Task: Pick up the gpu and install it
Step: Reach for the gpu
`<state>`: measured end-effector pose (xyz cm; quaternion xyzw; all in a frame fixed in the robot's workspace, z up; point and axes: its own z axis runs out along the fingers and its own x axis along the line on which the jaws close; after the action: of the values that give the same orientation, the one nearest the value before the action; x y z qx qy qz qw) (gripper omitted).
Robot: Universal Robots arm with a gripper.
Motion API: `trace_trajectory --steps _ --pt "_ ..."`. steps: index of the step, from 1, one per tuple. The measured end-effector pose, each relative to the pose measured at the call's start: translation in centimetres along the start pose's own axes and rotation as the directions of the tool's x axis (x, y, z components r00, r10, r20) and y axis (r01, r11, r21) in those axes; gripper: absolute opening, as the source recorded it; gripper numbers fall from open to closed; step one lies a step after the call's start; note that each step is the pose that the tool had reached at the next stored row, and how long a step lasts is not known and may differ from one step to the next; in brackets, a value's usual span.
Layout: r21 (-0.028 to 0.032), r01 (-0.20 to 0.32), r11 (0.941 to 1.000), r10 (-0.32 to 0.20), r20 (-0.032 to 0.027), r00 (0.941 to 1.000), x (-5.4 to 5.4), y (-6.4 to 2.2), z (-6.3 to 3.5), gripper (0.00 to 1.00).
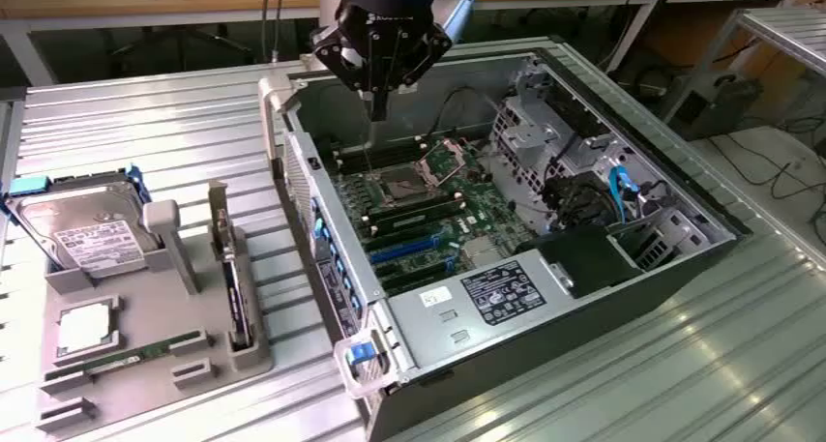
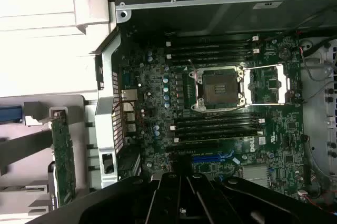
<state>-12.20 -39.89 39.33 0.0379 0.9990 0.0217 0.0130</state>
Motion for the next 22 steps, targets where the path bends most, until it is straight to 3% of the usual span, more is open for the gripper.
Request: trace_trajectory --steps 14,20,22 --pt "0.0002 0.0 1.0 0.0 0.0 1.0 0.1 -0.02 -0.01 0.11" --pt "0.0 0.0 1.0 0.0 0.0001 1.0 2.9 -0.97 -0.11 0.11" --pt "-0.0001 0.0 1.0 0.0 0.0001 1.0 4.7 -1.43 -0.17 0.11"
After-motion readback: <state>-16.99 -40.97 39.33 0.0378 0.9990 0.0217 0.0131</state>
